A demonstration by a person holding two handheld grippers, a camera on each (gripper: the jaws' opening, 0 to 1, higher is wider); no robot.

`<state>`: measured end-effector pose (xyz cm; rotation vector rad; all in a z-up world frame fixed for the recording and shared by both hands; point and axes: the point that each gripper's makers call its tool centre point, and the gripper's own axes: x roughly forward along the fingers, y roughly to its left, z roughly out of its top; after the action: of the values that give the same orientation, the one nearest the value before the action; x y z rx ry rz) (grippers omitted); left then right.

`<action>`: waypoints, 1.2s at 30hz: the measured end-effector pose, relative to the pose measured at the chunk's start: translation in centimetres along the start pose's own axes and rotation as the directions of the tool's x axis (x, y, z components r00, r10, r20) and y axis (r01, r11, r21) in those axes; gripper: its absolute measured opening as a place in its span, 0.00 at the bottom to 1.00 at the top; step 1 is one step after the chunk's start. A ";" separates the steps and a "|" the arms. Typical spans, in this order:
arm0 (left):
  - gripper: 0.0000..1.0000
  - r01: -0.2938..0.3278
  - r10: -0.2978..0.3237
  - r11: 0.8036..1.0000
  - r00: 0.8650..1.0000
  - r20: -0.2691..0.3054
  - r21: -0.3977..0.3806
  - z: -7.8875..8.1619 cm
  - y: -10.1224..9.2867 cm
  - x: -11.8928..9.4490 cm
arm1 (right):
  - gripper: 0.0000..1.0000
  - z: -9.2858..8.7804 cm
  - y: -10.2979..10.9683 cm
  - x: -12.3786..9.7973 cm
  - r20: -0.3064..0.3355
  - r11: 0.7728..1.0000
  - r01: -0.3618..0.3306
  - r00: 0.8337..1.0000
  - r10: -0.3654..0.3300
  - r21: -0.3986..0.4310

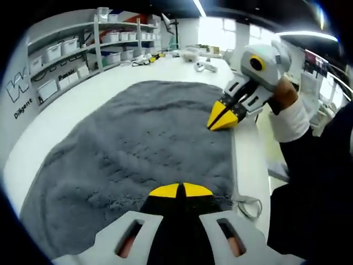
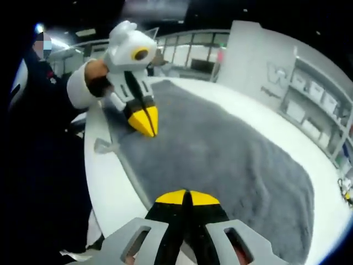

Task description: Open the folded towel by lifting each exposed corner and separating the folded layers until the towel lies flat within the target outline without major curled edges

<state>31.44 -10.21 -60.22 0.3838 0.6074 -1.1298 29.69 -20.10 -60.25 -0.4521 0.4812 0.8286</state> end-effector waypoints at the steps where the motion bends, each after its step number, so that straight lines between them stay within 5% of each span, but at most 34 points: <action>1: 0.01 0.001 -0.001 1.000 1.000 -0.006 -0.012 -0.3 -0.1 -0.1 | 0.00 0.0 0.1 0.0 -0.004 1.000 0.005 1.000 -0.005 0.000; 13: 0.01 -0.060 0.061 0.998 0.997 0.050 -0.008 -0.6 -0.5 -1.5 | 0.00 0.0 0.9 -0.1 -0.029 0.998 -0.003 1.000 0.002 -0.059; 18: 0.01 -0.063 0.066 0.996 0.997 0.048 -0.060 -1.4 -0.6 -3.1 | 0.00 2.7 1.3 0.7 0.076 0.995 -0.074 0.994 0.079 -0.068; 22: 0.01 -0.049 0.052 0.995 0.998 0.027 -0.088 -2.8 -0.8 -3.8 | 0.00 4.2 2.4 2.4 0.095 0.982 -0.154 0.982 0.164 -0.109; 28: 0.01 -0.071 0.077 0.989 0.996 0.038 -0.132 -4.0 0.2 -5.2 | 0.00 4.9 4.1 4.6 0.050 0.957 -0.242 0.966 0.252 -0.158; 30: 0.01 -0.081 0.087 0.987 0.996 0.034 -0.135 -4.5 0.2 -5.6 | 0.00 4.1 4.6 5.1 -0.013 0.948 -0.258 0.966 0.260 -0.185; 36: 0.01 -0.093 0.097 0.986 0.995 0.023 -0.136 -5.5 0.2 -6.7 | 0.00 4.4 5.3 4.8 -0.030 0.942 -0.268 0.963 0.267 -0.203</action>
<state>28.28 -2.12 -60.33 0.2770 0.6294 -0.9955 29.28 -11.75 -60.46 -0.5865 0.4669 1.1479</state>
